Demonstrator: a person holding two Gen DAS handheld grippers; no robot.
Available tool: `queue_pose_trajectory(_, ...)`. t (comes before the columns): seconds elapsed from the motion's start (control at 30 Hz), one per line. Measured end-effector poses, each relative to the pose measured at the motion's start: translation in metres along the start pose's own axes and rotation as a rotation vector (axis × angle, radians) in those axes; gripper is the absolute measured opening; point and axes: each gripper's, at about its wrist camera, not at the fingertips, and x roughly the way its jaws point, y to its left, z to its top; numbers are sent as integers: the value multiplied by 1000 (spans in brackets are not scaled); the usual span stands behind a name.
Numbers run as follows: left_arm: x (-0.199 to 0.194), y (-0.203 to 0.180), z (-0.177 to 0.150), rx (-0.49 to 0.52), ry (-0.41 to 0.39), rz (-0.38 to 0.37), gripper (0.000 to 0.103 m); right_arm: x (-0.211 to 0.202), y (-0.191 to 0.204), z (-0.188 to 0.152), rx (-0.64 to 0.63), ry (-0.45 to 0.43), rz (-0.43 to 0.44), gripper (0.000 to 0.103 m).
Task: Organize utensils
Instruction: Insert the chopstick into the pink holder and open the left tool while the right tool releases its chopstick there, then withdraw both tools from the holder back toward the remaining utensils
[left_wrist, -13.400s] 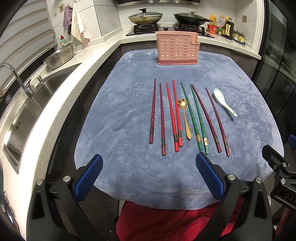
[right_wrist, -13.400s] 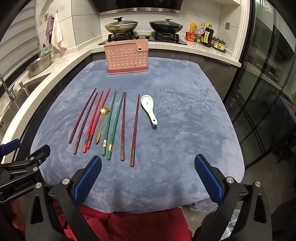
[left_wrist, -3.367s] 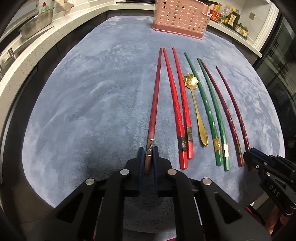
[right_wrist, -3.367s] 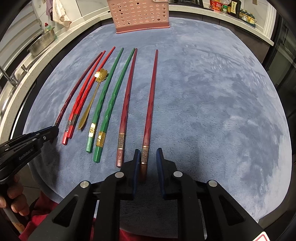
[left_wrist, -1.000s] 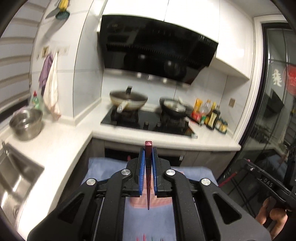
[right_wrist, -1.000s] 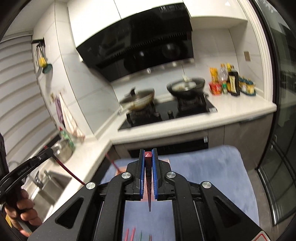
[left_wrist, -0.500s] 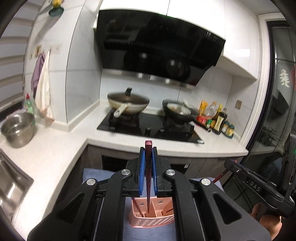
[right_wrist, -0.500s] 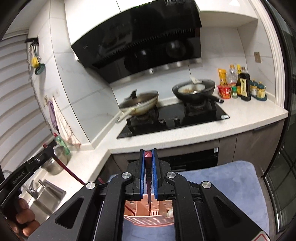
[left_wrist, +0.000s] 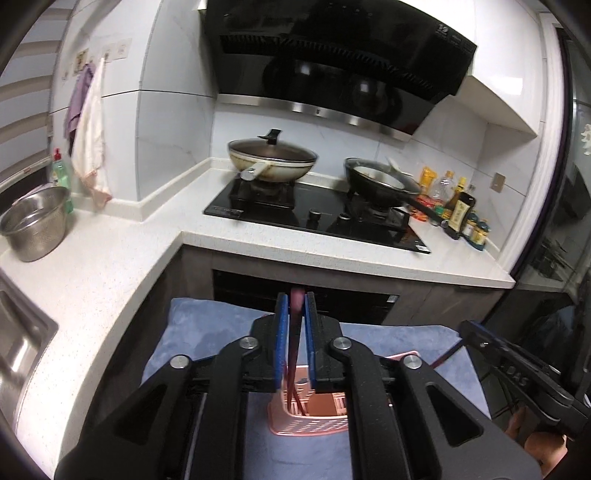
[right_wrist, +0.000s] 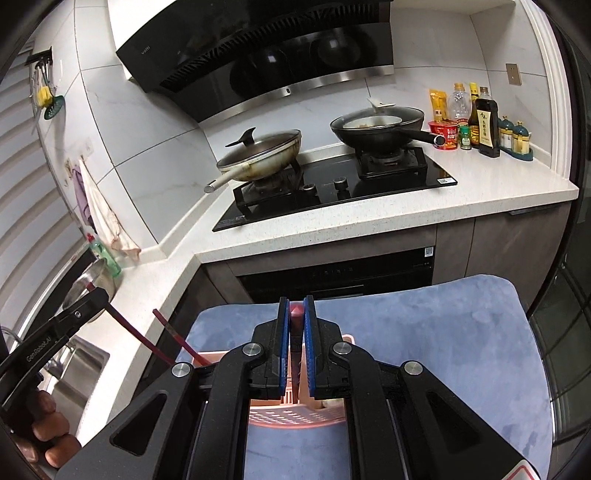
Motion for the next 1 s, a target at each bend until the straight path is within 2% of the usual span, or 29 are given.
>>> queue_pose_trajectory(0.03, 0, 0, 0, -4, 2, -1, 17, -1, 0, 0, -3, -4, 0, 16)
queue_pose_trajectory(0.1, -2, 2, -1, -15, 3, 7, 33, -4, 0, 0, -2, -6, -2, 18)
queue_pose_trajectory(0.17, -6, 3, -2, -16, -4, 15, 36, -8, 0, 1, -5, -9, -2, 21)
queue_pose_trajectory(0.27, -12, 2, -4, -10, 0, 16, 36, -18, 1, 0, -9, -21, -1, 25)
queue_pose_trajectory(0.53, -40, -3, -15, 6, 1, 12, 36, -51, 14, -16, -42, -19, 18, 27)
queue_pose_trajectory(0.63, -53, -5, -23, 12, 5, 13, 37, -64, 17, -26, -53, -19, 15, 32)
queue_pose_trajectory(1.0, -109, 1, -77, 28, 44, 22, 38, -122, 7, -90, -30, 38, 5, 32)
